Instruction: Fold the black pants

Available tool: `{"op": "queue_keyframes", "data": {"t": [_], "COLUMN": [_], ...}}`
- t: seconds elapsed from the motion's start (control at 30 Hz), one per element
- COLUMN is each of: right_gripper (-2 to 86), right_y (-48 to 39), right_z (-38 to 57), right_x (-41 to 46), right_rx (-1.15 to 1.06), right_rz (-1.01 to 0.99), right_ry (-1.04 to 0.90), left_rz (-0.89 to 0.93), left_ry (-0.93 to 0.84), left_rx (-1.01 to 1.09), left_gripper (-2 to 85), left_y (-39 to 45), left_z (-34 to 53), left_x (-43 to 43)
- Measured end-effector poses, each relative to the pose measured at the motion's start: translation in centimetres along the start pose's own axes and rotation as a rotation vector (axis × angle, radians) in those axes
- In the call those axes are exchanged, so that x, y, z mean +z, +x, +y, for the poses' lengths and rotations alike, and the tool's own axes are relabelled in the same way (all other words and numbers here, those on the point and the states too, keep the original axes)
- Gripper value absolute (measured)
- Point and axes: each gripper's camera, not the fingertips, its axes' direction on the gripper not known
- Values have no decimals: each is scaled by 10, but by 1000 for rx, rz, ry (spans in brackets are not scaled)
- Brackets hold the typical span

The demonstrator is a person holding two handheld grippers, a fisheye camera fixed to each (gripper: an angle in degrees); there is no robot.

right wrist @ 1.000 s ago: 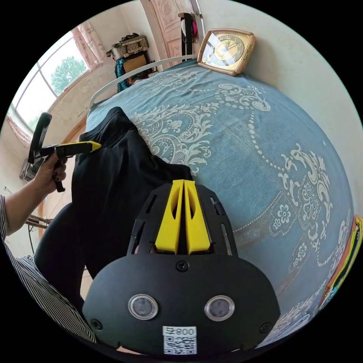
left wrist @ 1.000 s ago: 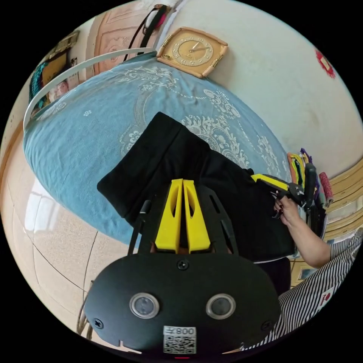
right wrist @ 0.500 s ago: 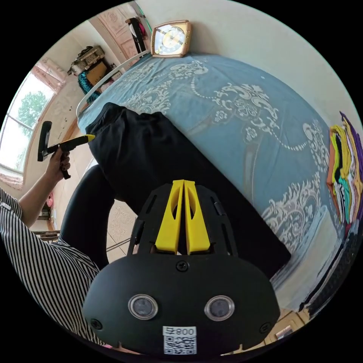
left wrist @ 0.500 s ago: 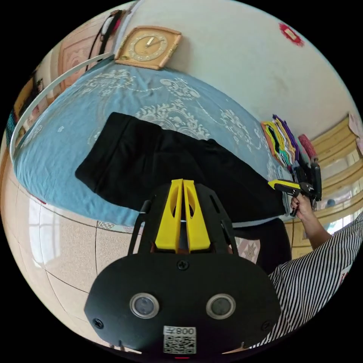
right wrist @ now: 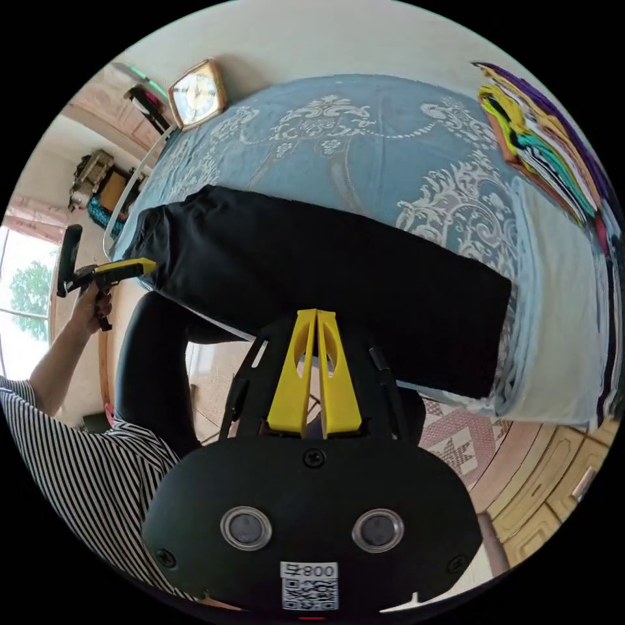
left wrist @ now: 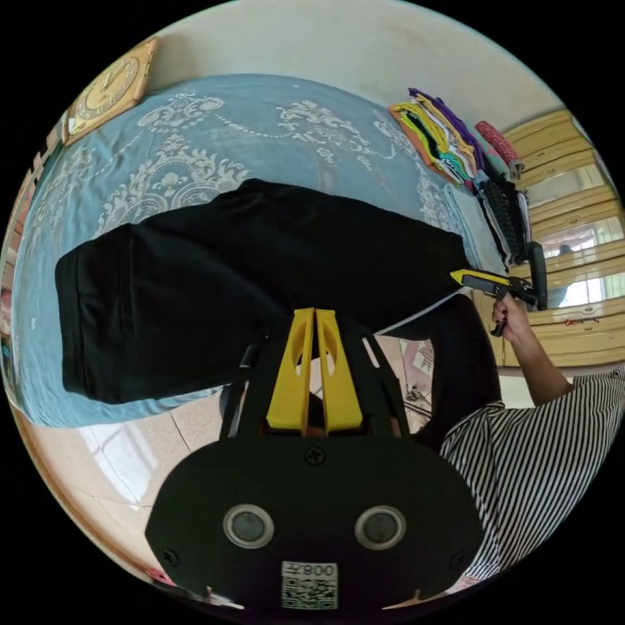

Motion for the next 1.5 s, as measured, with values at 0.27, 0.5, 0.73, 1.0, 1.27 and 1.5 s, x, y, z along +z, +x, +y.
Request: {"op": "queue_keyframes", "data": {"t": [0.27, 0.5, 0.73, 1.0, 1.27, 1.5], "right_gripper": [72, 91, 94, 79, 57, 30], "right_y": [136, 190, 225, 246, 247, 236], "right_z": [122, 174, 207, 226, 232, 232], "right_x": [-8, 30, 59, 86, 100, 97], "right_rx": [459, 566, 628, 656, 659, 603], "right_rz": [10, -129, -237, -282, -267, -324], "right_ry": [199, 236, 265, 259, 250, 306], "left_rz": [165, 108, 39, -66, -46, -20], "left_ry": [-160, -266, -321, -412, -406, -372], "left_rx": [315, 577, 725, 840, 897, 926], "left_gripper": [82, 97, 106, 103, 54, 29], "left_y": [143, 271, 366, 435, 457, 457], "left_z": [-118, -222, -298, -334, -334, -333], "left_x": [49, 83, 109, 140, 131, 101]}}
